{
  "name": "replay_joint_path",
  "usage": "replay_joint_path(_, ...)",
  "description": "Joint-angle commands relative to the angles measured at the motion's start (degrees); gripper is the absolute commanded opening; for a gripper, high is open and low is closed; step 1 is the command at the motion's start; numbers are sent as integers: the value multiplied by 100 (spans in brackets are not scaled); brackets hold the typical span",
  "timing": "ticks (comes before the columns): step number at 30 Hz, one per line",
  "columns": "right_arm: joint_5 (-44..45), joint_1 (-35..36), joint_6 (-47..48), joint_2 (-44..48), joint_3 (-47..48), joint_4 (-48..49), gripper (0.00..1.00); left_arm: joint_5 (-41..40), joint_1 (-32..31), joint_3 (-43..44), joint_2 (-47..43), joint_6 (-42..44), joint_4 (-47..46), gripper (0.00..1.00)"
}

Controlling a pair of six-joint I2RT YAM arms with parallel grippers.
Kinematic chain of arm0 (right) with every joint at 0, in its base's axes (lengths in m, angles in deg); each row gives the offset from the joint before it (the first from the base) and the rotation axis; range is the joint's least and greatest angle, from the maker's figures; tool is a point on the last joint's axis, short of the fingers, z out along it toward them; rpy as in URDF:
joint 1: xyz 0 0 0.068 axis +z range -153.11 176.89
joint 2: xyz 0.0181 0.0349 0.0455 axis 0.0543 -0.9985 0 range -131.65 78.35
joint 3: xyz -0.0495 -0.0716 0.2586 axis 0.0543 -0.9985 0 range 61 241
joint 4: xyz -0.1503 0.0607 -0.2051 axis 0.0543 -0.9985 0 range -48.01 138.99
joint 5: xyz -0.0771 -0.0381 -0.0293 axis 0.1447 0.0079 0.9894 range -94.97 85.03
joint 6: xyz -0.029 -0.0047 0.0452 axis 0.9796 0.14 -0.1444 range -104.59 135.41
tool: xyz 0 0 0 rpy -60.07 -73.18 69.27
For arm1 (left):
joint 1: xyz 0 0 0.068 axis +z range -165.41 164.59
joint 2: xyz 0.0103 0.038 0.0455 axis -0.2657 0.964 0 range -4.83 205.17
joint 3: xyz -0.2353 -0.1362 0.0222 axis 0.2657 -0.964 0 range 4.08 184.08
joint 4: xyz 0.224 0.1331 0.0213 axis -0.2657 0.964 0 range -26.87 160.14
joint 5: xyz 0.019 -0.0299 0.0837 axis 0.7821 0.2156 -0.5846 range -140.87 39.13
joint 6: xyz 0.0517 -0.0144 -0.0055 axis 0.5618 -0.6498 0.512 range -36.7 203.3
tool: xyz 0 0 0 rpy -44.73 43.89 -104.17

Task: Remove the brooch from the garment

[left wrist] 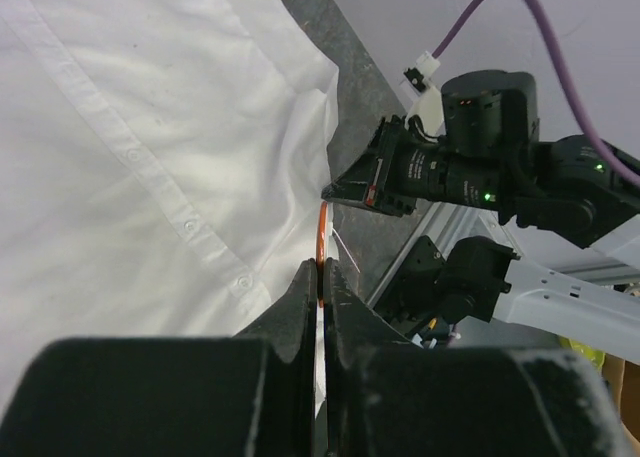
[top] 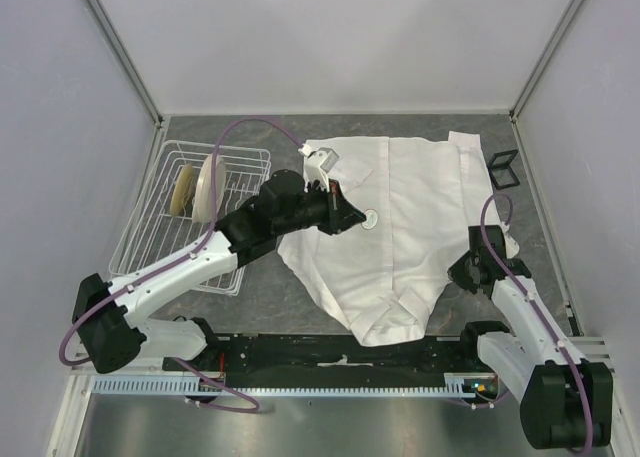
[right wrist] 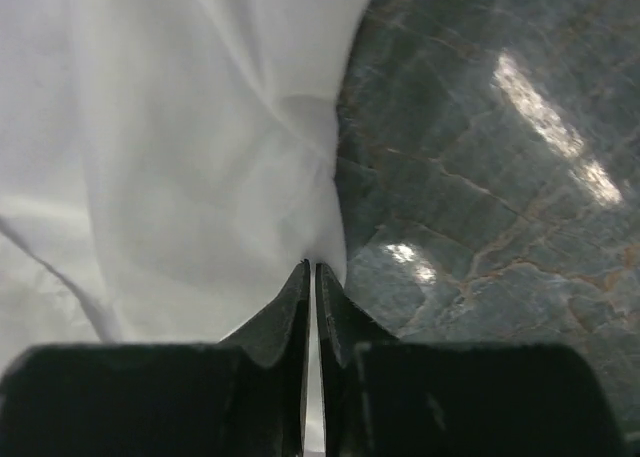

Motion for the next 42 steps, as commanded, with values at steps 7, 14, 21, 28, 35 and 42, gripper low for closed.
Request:
replay_joint_path(7, 599, -2, -613, 637, 143, -618, 14, 444, 126, 44, -413, -132, 27, 2)
replay_joint_path(14, -1131, 7, 338, -687, 593, 832, 22, 453, 170, 97, -422, -114, 54, 2)
replay_joint_path(21, -19, 15, -206, -1413, 198, 580, 17, 839, 276, -17, -386, -439, -209, 2)
replay_joint_path(28, 961, 15, -752, 362, 214, -679, 17, 936, 425, -61, -439, -483, -262, 2)
replay_joint_path(35, -2538, 33, 1127, 716, 865, 802, 33, 1374, 548, -368, -457, -781, -911, 2)
replay_joint_path(42, -5241, 401, 1255, 654, 1375, 2367, 64, 1770, 732, -1054, -404, -1405, -2045, 2)
